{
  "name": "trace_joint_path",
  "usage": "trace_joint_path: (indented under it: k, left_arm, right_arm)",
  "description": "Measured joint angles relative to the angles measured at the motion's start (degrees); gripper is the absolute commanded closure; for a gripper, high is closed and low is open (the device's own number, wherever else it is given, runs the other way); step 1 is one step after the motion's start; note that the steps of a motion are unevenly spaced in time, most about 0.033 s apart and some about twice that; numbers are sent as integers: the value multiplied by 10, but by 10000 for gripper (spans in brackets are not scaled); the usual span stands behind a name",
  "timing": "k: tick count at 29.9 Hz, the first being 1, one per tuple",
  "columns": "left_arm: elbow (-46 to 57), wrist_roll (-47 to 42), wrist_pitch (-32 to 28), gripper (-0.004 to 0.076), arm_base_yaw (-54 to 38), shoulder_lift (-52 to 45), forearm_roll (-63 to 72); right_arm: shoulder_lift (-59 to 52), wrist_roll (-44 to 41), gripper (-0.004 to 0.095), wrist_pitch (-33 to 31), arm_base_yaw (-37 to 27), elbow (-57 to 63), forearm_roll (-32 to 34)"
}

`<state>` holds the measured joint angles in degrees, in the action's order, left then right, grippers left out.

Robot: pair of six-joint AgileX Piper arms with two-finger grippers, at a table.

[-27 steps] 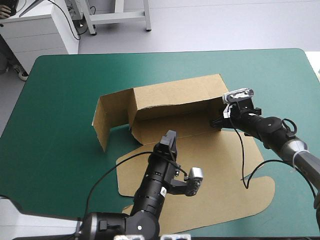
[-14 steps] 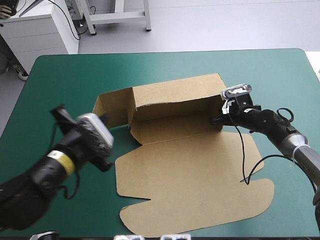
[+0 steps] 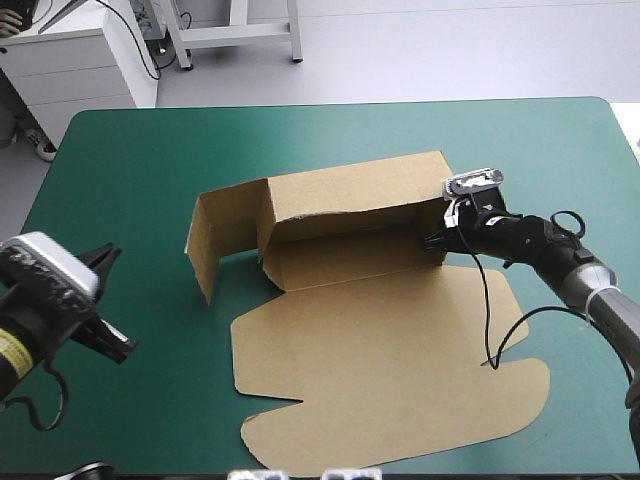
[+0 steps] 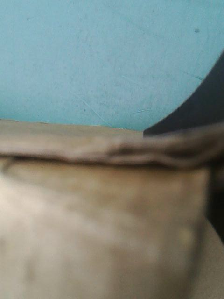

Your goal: Fold the box

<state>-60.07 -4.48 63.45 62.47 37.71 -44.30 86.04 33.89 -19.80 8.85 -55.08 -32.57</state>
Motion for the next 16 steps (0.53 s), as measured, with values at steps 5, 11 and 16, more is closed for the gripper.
trace_joint_path:
  k: [5,11,16]
  left_arm:
    - [1,4,-4,708,0,58,5]
    - [2,-5,-15,708,0,81,7]
    - [2,-6,-42,708,-22,81,28]
  right_arm:
    - [0,-7,925,-5,-1,-2,2]
    - [1,-9,925,-13,-3,-4,3]
    - [1,-9,926,-15,-3,-5,3]
